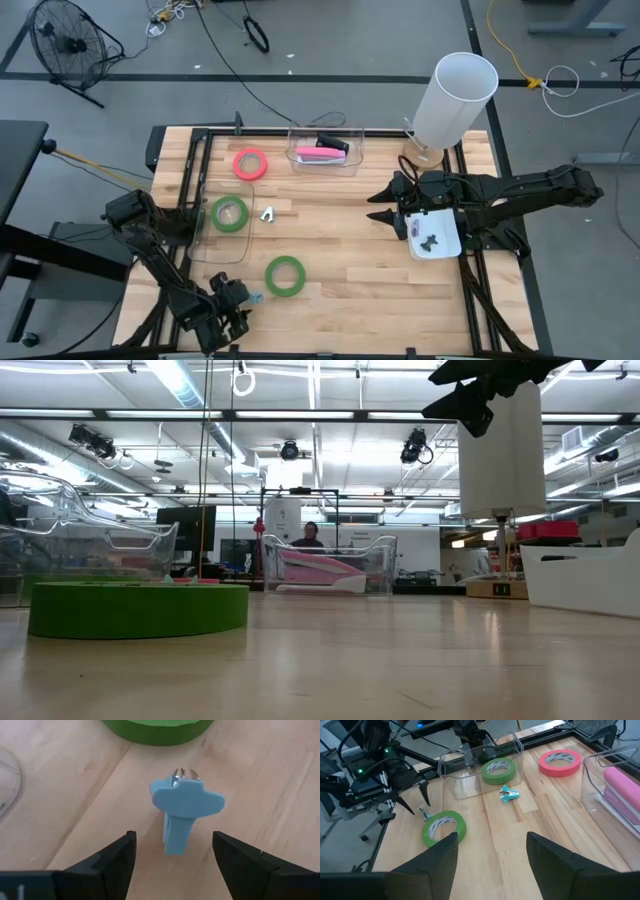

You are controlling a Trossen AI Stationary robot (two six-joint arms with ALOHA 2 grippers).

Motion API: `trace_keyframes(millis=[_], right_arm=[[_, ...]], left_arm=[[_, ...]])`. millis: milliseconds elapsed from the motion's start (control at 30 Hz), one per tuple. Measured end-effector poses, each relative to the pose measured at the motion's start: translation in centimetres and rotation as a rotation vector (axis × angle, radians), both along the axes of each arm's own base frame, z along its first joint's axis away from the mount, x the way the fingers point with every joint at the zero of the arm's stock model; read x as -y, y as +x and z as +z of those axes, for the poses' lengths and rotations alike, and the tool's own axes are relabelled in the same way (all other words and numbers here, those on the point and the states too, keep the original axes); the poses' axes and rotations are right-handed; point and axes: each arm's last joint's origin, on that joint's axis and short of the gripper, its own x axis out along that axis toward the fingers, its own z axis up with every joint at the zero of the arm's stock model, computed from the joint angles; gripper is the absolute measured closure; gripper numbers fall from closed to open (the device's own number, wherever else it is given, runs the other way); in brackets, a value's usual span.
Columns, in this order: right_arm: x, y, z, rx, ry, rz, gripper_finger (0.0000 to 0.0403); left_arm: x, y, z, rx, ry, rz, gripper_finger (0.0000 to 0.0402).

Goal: Pick and place Stapler, Stapler remover, tape
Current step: Put the blue staple remover into the white bin

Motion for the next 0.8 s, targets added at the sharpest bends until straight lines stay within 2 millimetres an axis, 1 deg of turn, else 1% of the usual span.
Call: trace_keyframes(millis=[167,267,567,800], right_arm=[[0.0,0.0,0.0,0.0,0.0,0.0,0.017],[0.0,0.0,0.0,0.0,0.0,0.0,0.017],[0.0,0.0,0.0,0.0,-0.001,0.0,0.017],[0.0,0.0,0.0,0.0,-0.001,0.0,0.017]], left_arm=[[-0.3,0.8,-0.4,-0.017,-0.006,0.022,0.014],[-0.5,1.1,-0.4,-0.018,-0.013,0.033,0.0153],[-0.1,1.1,-0.3,-0.041,-0.075,0.017,0.0249],[0.0,1.1,-0.3,-0.053,-0.087,0.014,0.0305]])
